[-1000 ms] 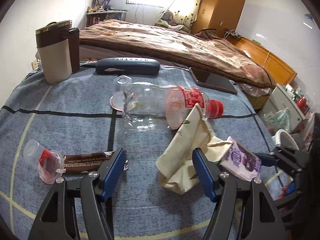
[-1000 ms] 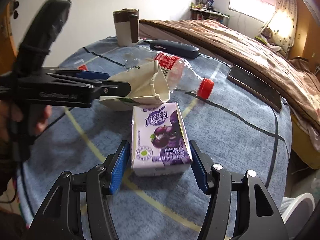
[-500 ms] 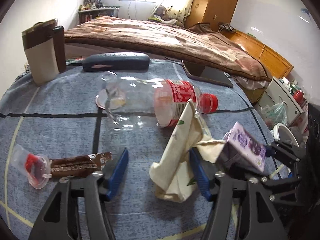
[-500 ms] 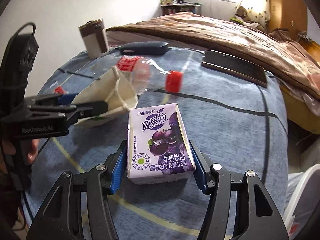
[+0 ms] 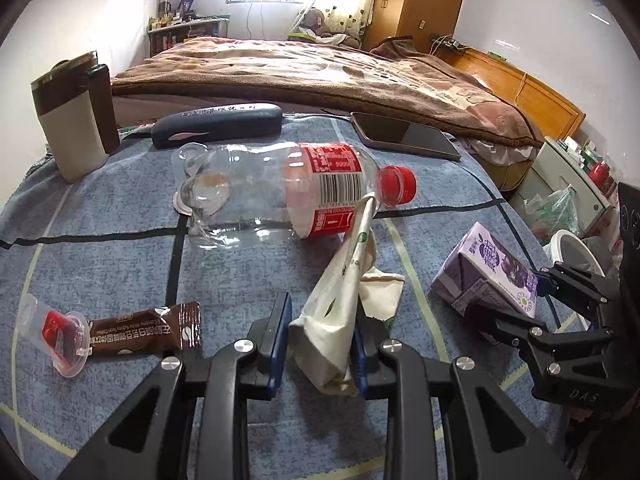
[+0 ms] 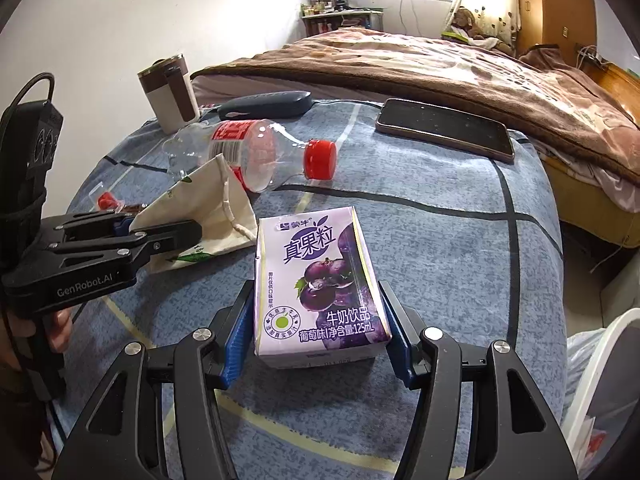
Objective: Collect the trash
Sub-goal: 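Grasp the purple grape milk carton with the right tool while the left tool grasps the cream paper bag, then carry both items over the wastebasket and open both tools to drop them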
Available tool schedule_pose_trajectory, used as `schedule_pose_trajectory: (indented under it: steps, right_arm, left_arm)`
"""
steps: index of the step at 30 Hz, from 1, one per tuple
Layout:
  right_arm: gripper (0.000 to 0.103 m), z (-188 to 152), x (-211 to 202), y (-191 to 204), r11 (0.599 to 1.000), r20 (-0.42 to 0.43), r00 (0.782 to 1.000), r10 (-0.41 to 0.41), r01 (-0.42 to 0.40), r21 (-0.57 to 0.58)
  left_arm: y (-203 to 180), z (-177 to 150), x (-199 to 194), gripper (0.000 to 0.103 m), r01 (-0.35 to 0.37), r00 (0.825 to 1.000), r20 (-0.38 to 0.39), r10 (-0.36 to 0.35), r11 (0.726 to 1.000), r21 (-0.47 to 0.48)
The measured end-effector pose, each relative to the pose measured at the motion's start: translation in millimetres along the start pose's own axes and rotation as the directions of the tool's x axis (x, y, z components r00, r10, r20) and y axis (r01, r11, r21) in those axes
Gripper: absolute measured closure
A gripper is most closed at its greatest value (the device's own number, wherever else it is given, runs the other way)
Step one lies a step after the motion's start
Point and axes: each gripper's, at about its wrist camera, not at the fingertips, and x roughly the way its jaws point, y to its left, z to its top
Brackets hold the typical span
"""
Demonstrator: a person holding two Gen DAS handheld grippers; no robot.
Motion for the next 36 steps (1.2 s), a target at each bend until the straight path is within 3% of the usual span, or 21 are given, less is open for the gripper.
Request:
schedule_pose_trajectory:
  steps: [20, 30, 33, 36]
  right_arm:
    - [0.044, -10, -42, -12, 0.998, 0.087, 0.996, -0.01, 0.003, 0.07]
    - [0.044, -21, -80, -29, 0.993, 0.146, 0.988, -0.054, 0.038, 0.114]
    - [0.044, -24, -92, -36, 0.99, 0.163, 0.983, -0.081, 0.06, 0.126]
    - [0.044, -29, -103, -46, 0.987, 0.177, 0.978, -0.107, 0.082, 0.14]
  left_arm:
    - [-30, -10, -40, 0.075, 0.002, 0.998, 0.062, -0.002, 1.0, 0.0]
    - [-64, -11, -62, 0.075, 0.019, 0.994, 0.104, -0.022, 0.999, 0.033]
    - [-79, -12, -68, 0.075, -0.03, 0.992, 0.128, 0.022, 0.998, 0.063]
    - [-93, -13, -69, 0.075, 0.013, 0.992, 0.127, -0.021, 0.998, 0.069]
